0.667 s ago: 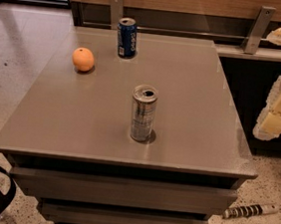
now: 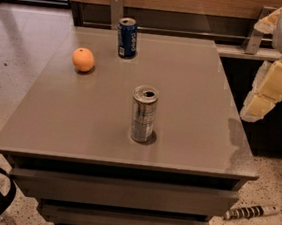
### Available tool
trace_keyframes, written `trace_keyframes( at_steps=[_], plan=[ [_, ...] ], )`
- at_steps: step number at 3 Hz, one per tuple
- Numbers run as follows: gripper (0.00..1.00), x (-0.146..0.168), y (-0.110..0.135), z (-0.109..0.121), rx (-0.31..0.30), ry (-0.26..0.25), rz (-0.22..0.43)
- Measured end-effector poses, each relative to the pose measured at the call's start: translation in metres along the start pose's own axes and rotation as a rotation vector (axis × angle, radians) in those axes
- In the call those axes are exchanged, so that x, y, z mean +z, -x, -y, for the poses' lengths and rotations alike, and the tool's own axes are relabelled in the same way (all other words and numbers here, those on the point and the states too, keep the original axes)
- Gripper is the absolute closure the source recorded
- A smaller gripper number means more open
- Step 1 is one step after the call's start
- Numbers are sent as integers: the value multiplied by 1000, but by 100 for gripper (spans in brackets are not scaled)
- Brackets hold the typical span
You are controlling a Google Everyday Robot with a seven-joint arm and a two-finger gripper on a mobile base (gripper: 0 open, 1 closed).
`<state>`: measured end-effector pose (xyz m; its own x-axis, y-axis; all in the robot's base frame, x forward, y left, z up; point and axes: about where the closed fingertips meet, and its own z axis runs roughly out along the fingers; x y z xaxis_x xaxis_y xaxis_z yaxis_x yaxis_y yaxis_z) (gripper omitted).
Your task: Pick pepsi can
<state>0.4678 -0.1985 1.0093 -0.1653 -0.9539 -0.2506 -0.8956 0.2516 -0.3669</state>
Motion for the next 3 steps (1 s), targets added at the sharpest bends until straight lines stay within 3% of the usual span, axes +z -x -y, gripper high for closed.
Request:
trace_keyframes(
  at_steps=[1, 2, 3],
  plan=[
    [0, 20, 30, 32, 5, -43, 74],
    [0, 45, 54, 64, 62, -106, 189],
    [0, 72, 61, 95, 155, -158, 315]
  ],
)
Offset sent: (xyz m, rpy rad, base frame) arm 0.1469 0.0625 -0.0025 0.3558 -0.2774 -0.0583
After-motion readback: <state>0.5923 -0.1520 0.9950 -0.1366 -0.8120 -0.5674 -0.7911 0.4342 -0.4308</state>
